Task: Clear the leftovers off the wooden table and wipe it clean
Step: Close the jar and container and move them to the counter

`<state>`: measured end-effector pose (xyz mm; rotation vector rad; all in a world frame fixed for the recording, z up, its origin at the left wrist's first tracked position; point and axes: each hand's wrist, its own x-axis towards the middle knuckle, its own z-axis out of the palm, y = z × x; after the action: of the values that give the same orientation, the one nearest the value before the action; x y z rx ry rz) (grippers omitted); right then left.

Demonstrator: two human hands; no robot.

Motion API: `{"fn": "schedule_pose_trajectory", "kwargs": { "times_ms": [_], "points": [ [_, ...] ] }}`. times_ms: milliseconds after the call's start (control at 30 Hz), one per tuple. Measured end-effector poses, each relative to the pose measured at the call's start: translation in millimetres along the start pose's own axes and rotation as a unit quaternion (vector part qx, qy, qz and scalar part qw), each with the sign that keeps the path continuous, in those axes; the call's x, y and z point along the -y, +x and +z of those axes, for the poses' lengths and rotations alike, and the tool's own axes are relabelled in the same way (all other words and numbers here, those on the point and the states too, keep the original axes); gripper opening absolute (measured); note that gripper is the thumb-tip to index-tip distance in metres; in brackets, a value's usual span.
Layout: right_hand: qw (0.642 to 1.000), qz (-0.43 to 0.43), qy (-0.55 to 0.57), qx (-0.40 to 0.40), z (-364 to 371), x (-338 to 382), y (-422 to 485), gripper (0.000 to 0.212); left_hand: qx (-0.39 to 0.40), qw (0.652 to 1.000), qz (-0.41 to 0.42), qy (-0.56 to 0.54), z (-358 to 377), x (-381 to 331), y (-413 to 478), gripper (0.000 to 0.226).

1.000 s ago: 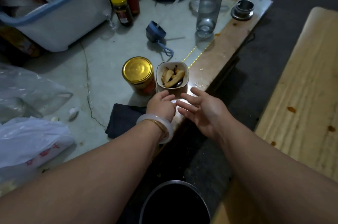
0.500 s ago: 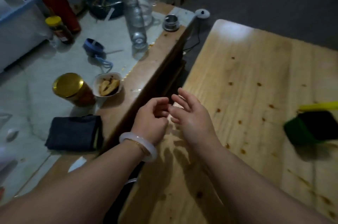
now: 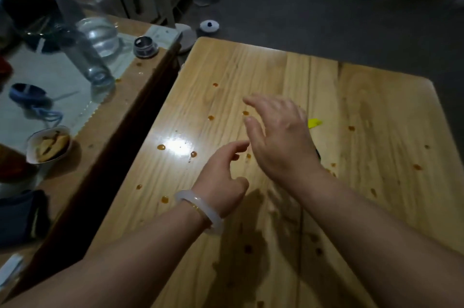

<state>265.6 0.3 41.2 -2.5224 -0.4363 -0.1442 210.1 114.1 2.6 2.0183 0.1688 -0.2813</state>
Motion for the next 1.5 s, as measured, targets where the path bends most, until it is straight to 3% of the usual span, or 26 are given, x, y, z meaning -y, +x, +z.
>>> {"fn": "schedule_pose_trajectory", "kwargs": {
  "times_ms": [100, 233, 367, 700, 1133, 1400, 1500],
  "points": [
    [0.996, 0.035, -0.075, 0.038, -15.7, -40.3, 5.4, 0.039, 0.009, 1.0, 0.008, 0.015, 20.4, -17.1, 10.7, 0.073],
    [0.992, 0.076, -0.065, 0.072, -17.9, -79.8, -3.2, 0.041, 0.009, 1.0, -0.003, 0.03, 38.0, -27.7, 23.2, 0.078],
    [0.996, 0.064, -0.04, 0.056, -13.4, -100.4, -17.2, 0.051, 0.011, 0.999, -0.005, 0.048, 47.7, -31.3, 31.8, 0.079],
    [0.999, 0.035, 0.023, -0.004, 7.2, -122.1, -57.3, 0.047, 0.028, 0.996, 0.018, 0.086, 64.3, -26.7, 32.7, 0.076],
    [0.999, 0.044, 0.027, -0.007, 25.2, -142.2, -87.6, 0.043, 0.045, 0.984, 0.035, 0.166, 77.2, -12.3, 29.0, 0.077],
    [0.999, 0.003, -0.032, -0.021, 21.5, -142.5, -87.7, 0.039, 0.013, 0.978, 0.051, 0.204, 81.0, -10.4, 30.8, 0.069],
    [0.999, 0.026, -0.033, -0.003, 9.5, -144.0, -73.7, 0.037, -0.018, 0.97, 0.062, 0.233, 83.2, -16.6, 35.9, 0.066]
  ]
}}
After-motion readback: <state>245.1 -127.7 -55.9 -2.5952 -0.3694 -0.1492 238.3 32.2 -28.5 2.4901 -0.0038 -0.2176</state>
